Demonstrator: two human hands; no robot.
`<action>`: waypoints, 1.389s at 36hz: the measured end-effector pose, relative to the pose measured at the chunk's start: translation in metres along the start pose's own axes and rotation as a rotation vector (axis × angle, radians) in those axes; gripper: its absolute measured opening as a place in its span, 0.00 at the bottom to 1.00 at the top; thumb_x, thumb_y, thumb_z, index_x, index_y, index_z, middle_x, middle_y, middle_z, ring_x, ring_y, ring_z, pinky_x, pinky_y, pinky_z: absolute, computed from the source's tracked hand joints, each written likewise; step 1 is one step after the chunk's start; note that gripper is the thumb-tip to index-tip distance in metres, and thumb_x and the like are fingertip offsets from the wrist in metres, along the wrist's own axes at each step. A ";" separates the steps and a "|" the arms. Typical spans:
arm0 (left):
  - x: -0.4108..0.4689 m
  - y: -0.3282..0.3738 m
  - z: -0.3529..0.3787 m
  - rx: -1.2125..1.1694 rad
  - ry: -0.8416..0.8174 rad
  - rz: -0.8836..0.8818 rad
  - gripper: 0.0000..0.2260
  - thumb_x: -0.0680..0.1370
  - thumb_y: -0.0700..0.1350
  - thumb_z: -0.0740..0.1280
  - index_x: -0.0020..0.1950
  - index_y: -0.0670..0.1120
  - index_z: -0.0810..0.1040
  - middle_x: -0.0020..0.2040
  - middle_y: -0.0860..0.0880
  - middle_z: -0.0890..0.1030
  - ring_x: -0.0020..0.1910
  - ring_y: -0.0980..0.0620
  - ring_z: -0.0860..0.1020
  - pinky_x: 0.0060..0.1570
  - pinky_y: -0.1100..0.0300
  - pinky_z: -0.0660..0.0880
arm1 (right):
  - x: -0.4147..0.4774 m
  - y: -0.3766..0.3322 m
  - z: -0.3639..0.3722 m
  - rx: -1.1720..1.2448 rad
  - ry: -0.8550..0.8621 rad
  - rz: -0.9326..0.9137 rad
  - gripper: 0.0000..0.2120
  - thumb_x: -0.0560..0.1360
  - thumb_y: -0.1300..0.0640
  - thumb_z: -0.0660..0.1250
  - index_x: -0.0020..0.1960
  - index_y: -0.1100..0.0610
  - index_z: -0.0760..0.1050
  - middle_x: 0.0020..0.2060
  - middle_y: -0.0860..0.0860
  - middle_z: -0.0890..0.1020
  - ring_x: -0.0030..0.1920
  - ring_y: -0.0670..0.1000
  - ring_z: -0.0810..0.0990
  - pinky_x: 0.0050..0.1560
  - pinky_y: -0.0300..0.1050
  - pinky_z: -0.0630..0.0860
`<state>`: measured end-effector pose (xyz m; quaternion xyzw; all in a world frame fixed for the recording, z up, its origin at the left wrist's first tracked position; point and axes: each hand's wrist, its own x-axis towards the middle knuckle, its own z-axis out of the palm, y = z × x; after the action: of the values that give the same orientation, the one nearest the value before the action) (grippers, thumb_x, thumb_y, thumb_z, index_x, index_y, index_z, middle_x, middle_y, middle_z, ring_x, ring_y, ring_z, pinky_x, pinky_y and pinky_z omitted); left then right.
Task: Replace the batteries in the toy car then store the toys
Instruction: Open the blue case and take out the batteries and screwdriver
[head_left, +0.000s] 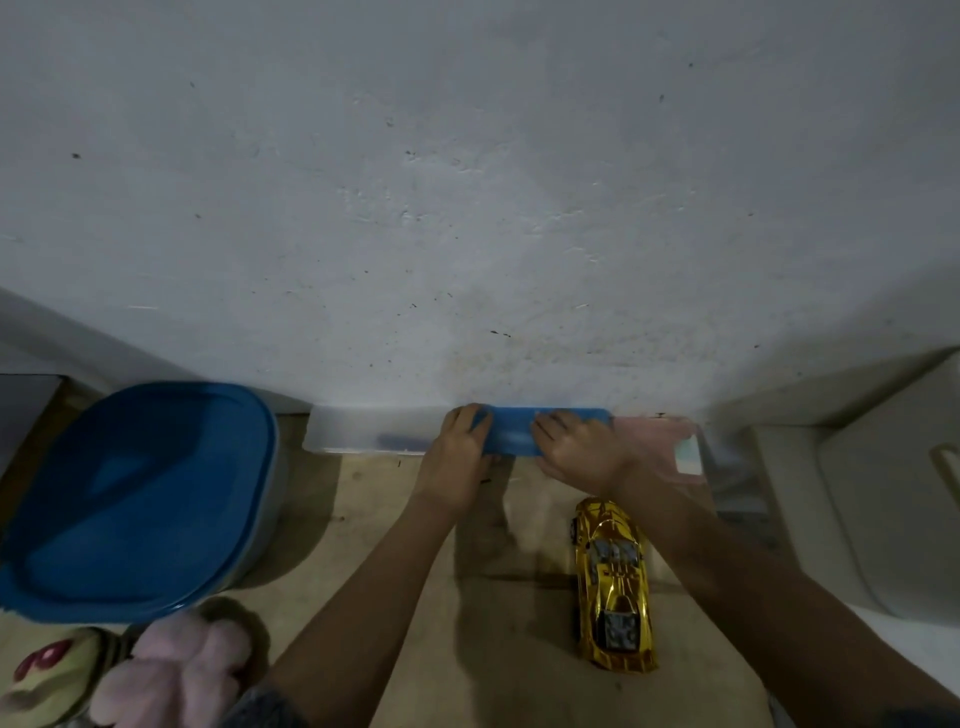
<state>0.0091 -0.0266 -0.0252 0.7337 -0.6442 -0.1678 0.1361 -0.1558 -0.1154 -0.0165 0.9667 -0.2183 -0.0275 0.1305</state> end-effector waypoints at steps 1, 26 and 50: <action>0.000 0.000 0.000 0.005 0.002 0.001 0.25 0.76 0.39 0.65 0.72 0.38 0.63 0.72 0.41 0.64 0.71 0.44 0.61 0.69 0.53 0.65 | 0.001 0.001 0.001 -0.016 0.017 -0.019 0.19 0.59 0.50 0.78 0.45 0.61 0.82 0.41 0.55 0.85 0.37 0.53 0.83 0.24 0.41 0.78; 0.005 -0.002 -0.006 0.008 -0.035 -0.008 0.26 0.78 0.46 0.64 0.73 0.41 0.61 0.72 0.44 0.63 0.71 0.48 0.61 0.69 0.58 0.61 | 0.002 0.007 0.006 -0.194 -0.017 -0.206 0.22 0.65 0.56 0.75 0.55 0.67 0.78 0.46 0.65 0.83 0.40 0.62 0.84 0.28 0.50 0.81; 0.024 -0.006 -0.039 -0.276 -0.074 -0.018 0.14 0.80 0.46 0.60 0.61 0.39 0.76 0.60 0.43 0.77 0.59 0.47 0.73 0.57 0.61 0.67 | -0.043 0.000 -0.016 0.677 0.295 0.413 0.04 0.75 0.61 0.65 0.47 0.58 0.78 0.39 0.51 0.81 0.38 0.45 0.76 0.39 0.41 0.77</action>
<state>0.0339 -0.0505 0.0060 0.7071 -0.6129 -0.2830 0.2104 -0.1928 -0.0937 -0.0016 0.8846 -0.3833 0.2110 -0.1616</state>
